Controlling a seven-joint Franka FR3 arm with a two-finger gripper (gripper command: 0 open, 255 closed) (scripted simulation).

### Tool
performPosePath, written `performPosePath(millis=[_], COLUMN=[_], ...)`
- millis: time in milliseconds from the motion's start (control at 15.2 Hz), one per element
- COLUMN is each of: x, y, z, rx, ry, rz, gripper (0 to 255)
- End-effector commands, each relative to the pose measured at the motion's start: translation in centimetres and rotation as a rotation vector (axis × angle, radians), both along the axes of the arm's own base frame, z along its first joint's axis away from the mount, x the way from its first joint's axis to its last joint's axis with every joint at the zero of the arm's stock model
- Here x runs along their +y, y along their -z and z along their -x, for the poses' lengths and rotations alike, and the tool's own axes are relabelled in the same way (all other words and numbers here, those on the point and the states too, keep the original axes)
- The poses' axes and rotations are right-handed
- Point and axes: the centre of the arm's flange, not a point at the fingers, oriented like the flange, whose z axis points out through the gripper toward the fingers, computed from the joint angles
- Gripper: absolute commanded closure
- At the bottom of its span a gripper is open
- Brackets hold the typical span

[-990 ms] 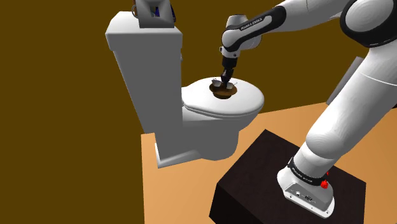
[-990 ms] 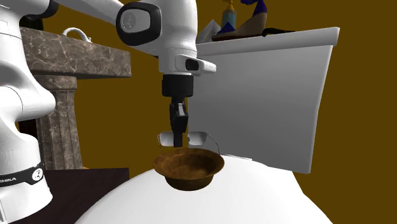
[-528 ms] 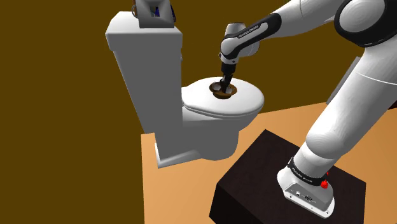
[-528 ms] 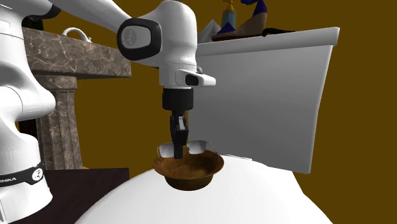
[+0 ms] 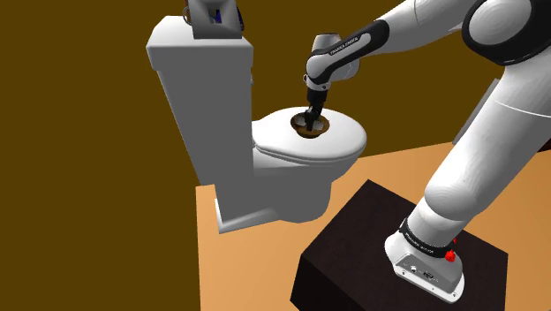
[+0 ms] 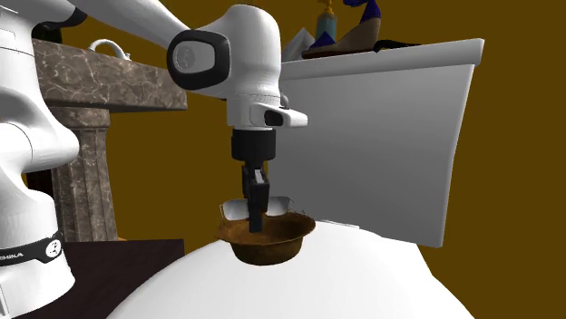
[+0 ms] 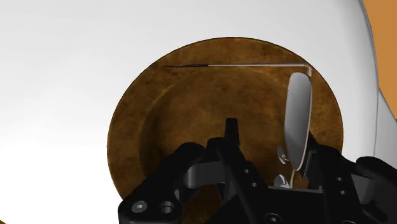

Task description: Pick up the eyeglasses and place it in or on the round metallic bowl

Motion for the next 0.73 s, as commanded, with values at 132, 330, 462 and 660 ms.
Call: performPosePath(millis=[132, 330, 462, 660], x=[0.0, -0.1, -0.2, -0.2], y=[0.2, -1.1, -3.7, -4.8], z=[0.1, 0.0, -0.1, -0.1], rx=[0.004, 0.004, 0.004, 0.004], ry=[0.001, 0.001, 0.001, 0.001], rz=[-0.001, -0.001, -0.001, -0.001], gripper=[0, 0, 0, 0])
